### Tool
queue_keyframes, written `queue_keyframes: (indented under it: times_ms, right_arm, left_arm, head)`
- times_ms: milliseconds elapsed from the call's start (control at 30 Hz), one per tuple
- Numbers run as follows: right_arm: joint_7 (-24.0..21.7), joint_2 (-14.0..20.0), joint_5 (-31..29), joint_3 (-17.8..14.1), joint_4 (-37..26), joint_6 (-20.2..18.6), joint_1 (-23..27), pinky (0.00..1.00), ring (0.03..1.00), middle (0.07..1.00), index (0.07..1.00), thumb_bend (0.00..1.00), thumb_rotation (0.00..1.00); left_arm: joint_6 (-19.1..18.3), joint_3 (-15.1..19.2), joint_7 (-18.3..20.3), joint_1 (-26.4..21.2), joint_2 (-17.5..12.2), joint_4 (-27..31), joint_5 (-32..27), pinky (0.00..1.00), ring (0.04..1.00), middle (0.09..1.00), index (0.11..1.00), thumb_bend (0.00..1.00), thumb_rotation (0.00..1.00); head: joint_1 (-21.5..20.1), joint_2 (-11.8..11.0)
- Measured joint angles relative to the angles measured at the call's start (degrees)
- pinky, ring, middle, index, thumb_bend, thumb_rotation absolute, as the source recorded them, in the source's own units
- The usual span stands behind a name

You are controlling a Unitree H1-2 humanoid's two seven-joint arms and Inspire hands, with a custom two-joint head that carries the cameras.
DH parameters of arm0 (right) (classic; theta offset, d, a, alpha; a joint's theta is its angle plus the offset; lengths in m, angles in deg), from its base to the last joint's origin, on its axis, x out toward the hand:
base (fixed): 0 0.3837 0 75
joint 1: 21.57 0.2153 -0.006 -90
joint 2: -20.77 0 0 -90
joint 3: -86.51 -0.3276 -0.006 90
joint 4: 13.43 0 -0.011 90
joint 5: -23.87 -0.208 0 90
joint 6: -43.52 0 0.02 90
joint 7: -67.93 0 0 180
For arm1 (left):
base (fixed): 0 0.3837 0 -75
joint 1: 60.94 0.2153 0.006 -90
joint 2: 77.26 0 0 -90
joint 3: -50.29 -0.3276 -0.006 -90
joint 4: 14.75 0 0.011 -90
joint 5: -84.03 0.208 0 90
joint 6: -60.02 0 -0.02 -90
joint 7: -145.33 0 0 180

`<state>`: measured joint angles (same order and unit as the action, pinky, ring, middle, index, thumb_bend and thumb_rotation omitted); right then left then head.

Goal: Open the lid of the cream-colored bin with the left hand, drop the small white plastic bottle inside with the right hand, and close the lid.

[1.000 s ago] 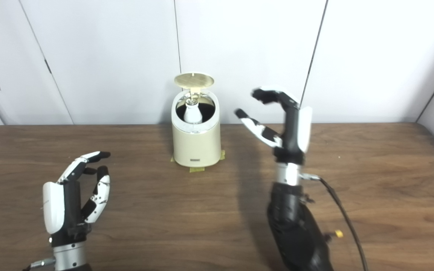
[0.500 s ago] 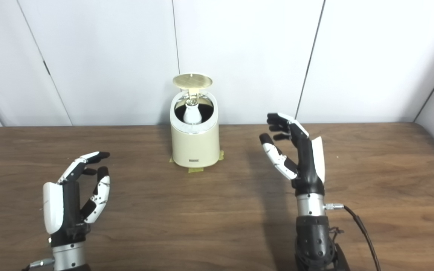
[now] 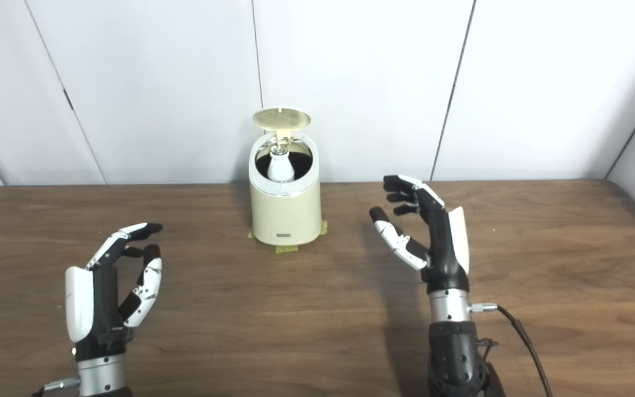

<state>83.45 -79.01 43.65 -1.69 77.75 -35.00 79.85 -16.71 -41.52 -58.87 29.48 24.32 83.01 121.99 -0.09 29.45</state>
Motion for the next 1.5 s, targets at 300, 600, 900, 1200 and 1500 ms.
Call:
queue_keyframes:
  times_ms: [300, 600, 900, 1200, 1500]
  right_arm:
    - [0.86, -1.48, 0.01, -0.47, 1.9, 0.6, -0.04, 0.57, 0.68, 0.706, 0.706, 0.24, 0.5]
    - [1.31, -2.81, 1.12, -0.28, 2.01, 0.68, -0.03, 0.57, 0.679, 0.699, 0.702, 0.26, 0.53]
    - [2.61, -3.45, 2.44, -0.27, 3.7, 1.45, 0.13, 0.58, 0.688, 0.704, 0.705, 0.28, 0.63]
    - [2.63, -3.94, 3.01, -0.32, 3.78, 2.33, 0.22, 0.57, 0.675, 0.701, 0.701, 0.26, 0.64]
    - [2.71, -4.28, 3.97, -0.25, 4.56, 2.47, 0.26, 0.57, 0.672, 0.697, 0.699, 0.26, 0.59]
  left_arm:
    - [-15.56, -0.49, 14.98, -2.92, -0.81, 8.61, -0.59, 0.79, 0.842, 0.816, 0.794, 0.47, 0.94]
    - [-26.5, 0.35, 24.81, -21.51, -4.0, 15.48, -0.48, 0.99, 0.911, 0.84, 0.825, 0.74, 1.0]
    - [-32.96, -2.6, 31.87, -33.53, -6.0, 15.48, 5.94, 1.0, 0.957, 0.856, 0.819, 0.75, 1.0]
    - [-33.37, -7.52, 36.3, -42.43, -6.35, 15.02, 10.59, 1.0, 0.942, 0.838, 0.797, 0.71, 1.0]
    - [-35.1, -14.58, 47.93, -46.86, -6.96, 10.04, 18.56, 1.0, 0.966, 0.86, 0.827, 0.79, 1.0]
  head:
    - [0.0, -0.44]
    - [0.18, -0.62]
    - [0.18, -1.23]
    - [-0.08, -1.85]
    - [-0.79, -2.37]
